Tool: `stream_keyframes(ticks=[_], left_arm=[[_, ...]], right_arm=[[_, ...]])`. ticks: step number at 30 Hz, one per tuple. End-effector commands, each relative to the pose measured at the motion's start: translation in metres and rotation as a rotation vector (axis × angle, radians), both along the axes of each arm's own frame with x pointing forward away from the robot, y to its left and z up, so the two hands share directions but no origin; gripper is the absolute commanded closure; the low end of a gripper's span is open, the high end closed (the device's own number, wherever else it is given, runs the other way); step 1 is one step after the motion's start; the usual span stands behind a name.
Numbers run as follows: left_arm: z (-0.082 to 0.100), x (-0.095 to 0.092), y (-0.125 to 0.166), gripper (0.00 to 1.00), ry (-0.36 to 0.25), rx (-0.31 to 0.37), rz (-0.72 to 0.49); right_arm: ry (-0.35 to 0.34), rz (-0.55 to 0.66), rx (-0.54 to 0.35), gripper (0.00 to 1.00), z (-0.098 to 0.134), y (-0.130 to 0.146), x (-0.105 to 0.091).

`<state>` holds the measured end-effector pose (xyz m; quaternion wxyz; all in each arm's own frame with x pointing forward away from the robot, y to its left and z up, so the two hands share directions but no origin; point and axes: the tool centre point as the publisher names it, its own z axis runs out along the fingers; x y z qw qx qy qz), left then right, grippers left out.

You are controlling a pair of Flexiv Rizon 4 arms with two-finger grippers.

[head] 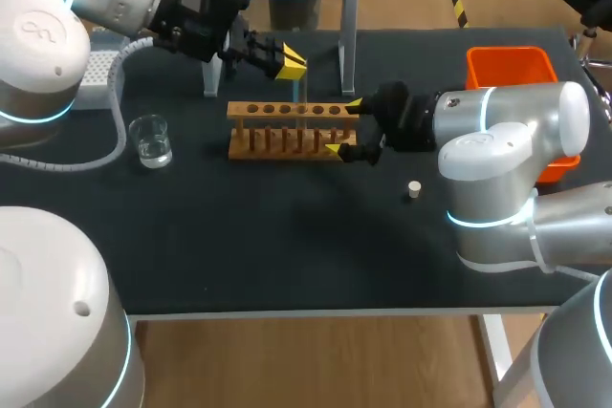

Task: Invert the test tube, pick up the pipette, mount the tip to pipette, aspirate from beaker and dispense into the tube, eject the tip, return the pipette, and cap with the stopper.

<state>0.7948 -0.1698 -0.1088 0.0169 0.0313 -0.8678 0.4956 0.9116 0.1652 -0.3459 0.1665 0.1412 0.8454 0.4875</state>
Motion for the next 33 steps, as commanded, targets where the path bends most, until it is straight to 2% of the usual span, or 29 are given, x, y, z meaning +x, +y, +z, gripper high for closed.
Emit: stream_keyframes(ticks=[1,13,26,33], left_arm=[[0.000,0.000,0.000,1.00,0.000,0.001,-0.001],[0.000,0.000,0.000,1.00,0.000,0.001,-0.001],[0.000,0.000,0.000,1.00,0.000,0.001,-0.001],[0.000,0.000,0.000,1.00,0.000,0.001,-0.001]], right_arm=[[0.002,0.002,-0.001,0.00,0.001,0.000,0.000],[0.002,0.002,-0.001,0.00,0.001,0.000,0.000],[-0.042,0.113,0.145,0.00,0.035,-0.057,-0.056],[-0.094,0.235,0.237,0.00,0.064,-0.063,-0.080]])
